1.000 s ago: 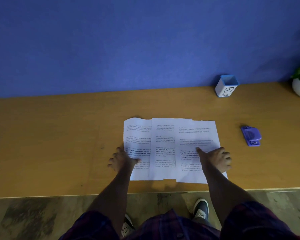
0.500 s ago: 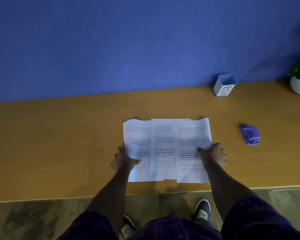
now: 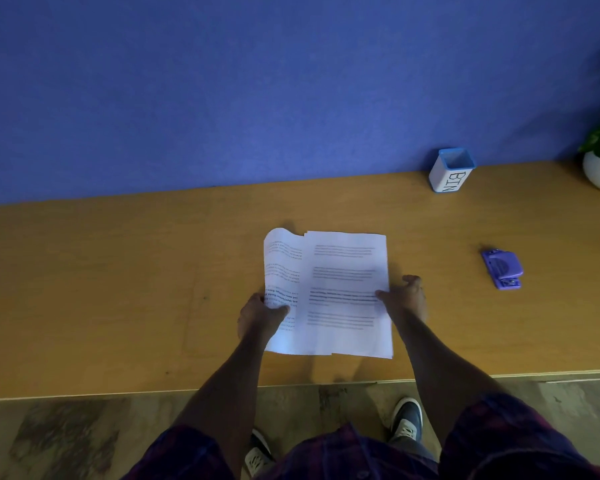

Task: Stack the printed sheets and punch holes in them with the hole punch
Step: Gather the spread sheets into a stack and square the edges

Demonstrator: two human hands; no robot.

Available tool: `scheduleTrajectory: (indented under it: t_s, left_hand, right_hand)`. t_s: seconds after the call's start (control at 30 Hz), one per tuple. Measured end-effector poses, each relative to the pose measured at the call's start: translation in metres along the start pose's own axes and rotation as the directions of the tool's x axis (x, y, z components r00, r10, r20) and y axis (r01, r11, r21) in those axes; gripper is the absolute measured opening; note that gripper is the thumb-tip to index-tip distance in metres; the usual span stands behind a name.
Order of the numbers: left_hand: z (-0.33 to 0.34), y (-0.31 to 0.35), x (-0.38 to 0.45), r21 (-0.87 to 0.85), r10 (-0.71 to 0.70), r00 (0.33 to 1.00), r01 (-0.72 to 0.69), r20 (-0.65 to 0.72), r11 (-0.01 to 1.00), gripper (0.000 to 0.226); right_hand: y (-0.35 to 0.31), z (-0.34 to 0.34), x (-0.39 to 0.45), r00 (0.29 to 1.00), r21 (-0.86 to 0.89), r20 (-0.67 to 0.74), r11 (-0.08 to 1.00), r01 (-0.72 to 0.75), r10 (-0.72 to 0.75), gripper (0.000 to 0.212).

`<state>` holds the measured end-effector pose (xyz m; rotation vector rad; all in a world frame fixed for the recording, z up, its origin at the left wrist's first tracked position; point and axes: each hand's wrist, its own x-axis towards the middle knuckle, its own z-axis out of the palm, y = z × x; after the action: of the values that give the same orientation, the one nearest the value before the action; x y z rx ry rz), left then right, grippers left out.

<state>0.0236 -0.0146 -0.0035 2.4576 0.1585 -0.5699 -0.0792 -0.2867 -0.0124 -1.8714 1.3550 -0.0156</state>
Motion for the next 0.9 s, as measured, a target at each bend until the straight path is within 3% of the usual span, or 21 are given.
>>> scheduleTrajectory:
  t_s: [0.2,0.37,0.6,0.73,0.9]
  left_hand:
    - [0.002,0.006,0.004,-0.271,-0.117,0.993,0.106,-0.027,0.957,0.061]
    - [0.003,0.002,0.006,-0.222,-0.076,0.997,0.068,-0.026,0.973,0.046]
    - [0.005,0.008,0.004,-0.270,-0.023,1.000,0.027,0.018,0.962,0.058]
    - [0.008,0.015,0.000,-0.304,-0.007,0.999,0.018,0.037,0.953,0.064]
    - [0.012,0.021,-0.005,-0.255,0.063,0.996,-0.044,0.065,0.966,0.064]
  right_hand:
    - [0.001,0.003,-0.001,0.994,-0.110,0.031,0.988,0.106,-0.103,0.063]
    - [-0.004,0.010,-0.008,0.975,-0.315,0.083,0.923,0.222,-0.206,0.079]
    - [-0.004,0.011,-0.010,0.967,-0.425,0.075,0.870,0.252,-0.244,0.090]
    - [-0.008,0.012,-0.014,0.993,-0.342,0.007,0.933,0.111,-0.115,0.099]
    - [-0.007,0.018,-0.009,0.987,-0.288,0.055,0.944,0.161,-0.152,0.092]
